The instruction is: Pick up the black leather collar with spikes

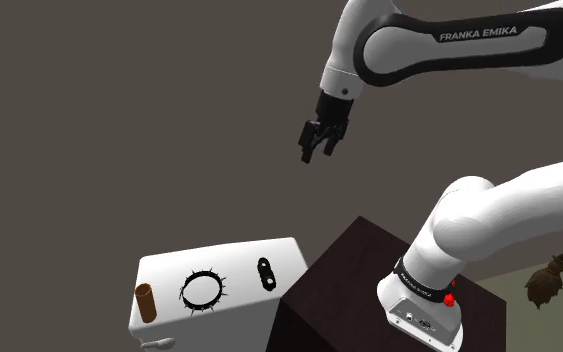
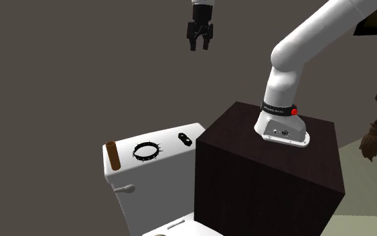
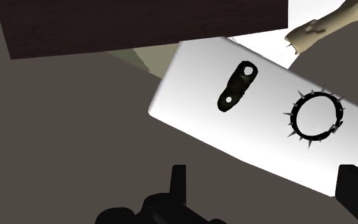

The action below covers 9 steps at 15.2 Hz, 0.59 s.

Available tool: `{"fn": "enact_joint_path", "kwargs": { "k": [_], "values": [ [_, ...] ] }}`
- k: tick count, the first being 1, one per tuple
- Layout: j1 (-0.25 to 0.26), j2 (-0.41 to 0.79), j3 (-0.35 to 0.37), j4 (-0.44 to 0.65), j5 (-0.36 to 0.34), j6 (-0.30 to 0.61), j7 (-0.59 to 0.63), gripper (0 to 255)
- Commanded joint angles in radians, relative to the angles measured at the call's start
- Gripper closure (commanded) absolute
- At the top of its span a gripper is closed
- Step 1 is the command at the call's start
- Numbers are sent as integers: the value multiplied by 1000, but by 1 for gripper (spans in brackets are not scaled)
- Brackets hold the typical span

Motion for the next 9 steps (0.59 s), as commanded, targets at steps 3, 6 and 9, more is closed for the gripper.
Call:
{"fn": "enact_joint_path", "kwargs": {
  "k": [3, 6, 9],
  "values": [
    [13, 82, 71, -48, 35, 127, 76, 0],
    [20, 167, 127, -66, 54, 227, 136, 0],
    [20, 268, 184, -71, 62, 329, 199, 0]
  ]
}}
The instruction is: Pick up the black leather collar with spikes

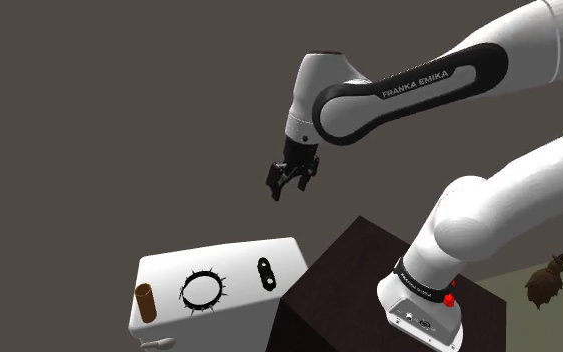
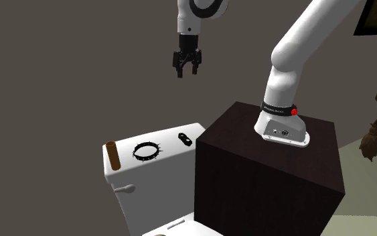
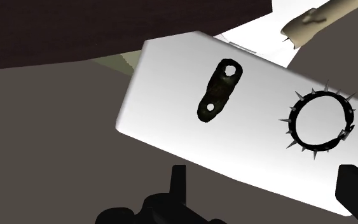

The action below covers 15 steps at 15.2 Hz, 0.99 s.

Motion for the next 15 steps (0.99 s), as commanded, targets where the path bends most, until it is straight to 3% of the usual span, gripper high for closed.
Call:
{"fn": "enact_joint_path", "kwargs": {
  "k": [1, 5, 8, 12, 15],
  "values": [
    [-2, 73, 39, 9, 0, 63, 48, 0],
    [-17, 235, 113, 30, -31, 196, 154, 0],
    [-34, 371, 162, 62, -98, 288, 257, 0],
    [-37, 567, 187, 125, -258, 388, 439, 0],
    [6, 713, 152, 190, -396, 439, 582, 0]
  ]
}}
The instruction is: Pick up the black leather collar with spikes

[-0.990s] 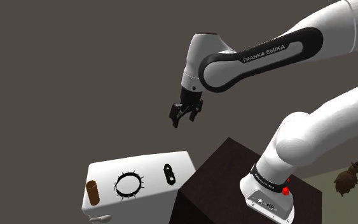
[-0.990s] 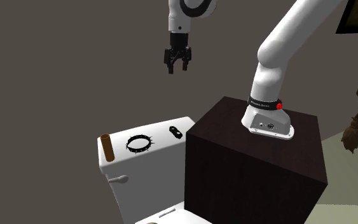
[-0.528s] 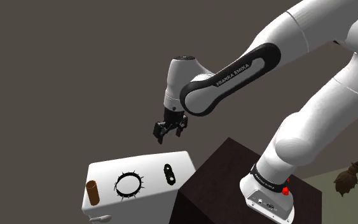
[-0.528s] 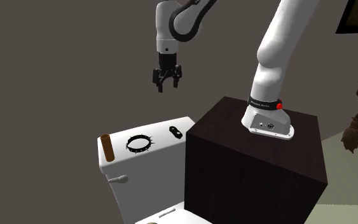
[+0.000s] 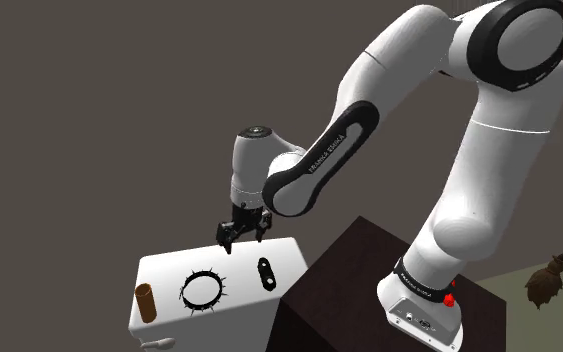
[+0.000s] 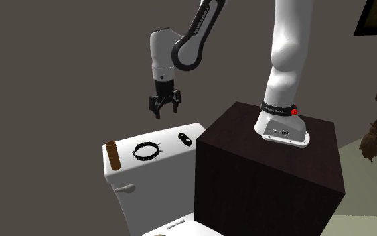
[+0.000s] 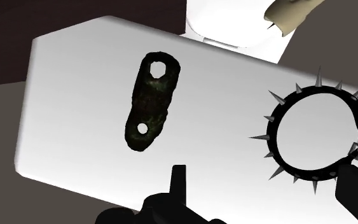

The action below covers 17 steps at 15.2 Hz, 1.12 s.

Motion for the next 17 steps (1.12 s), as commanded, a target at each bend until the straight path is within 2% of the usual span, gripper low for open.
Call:
{"fn": "enact_joint_path", "kwargs": {
  "k": [1, 4, 8, 17],
  "values": [
    [37, 97, -32, 45, -89, 33, 94, 0],
    [113, 227, -96, 127, -177, 63, 197, 0],
    [207, 388, -170, 249, -239, 88, 289, 0],
    [254, 490, -228, 289, -284, 153, 321, 0]
  ]
}}
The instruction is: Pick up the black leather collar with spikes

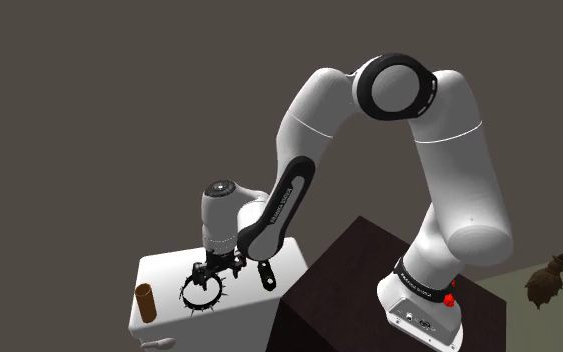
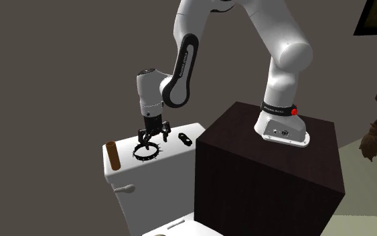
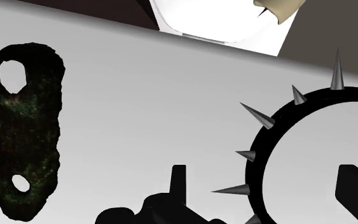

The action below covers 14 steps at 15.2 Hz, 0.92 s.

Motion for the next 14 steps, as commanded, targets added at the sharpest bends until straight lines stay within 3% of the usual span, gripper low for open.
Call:
{"fn": "enact_joint_path", "kwargs": {
  "k": [1, 2, 14],
  "values": [
    [4, 7, -4, 2, -3, 6, 3, 0],
    [4, 8, -4, 4, -3, 4, 3, 255],
    [-14, -34, 18, -16, 13, -19, -8, 255]
  ]
}}
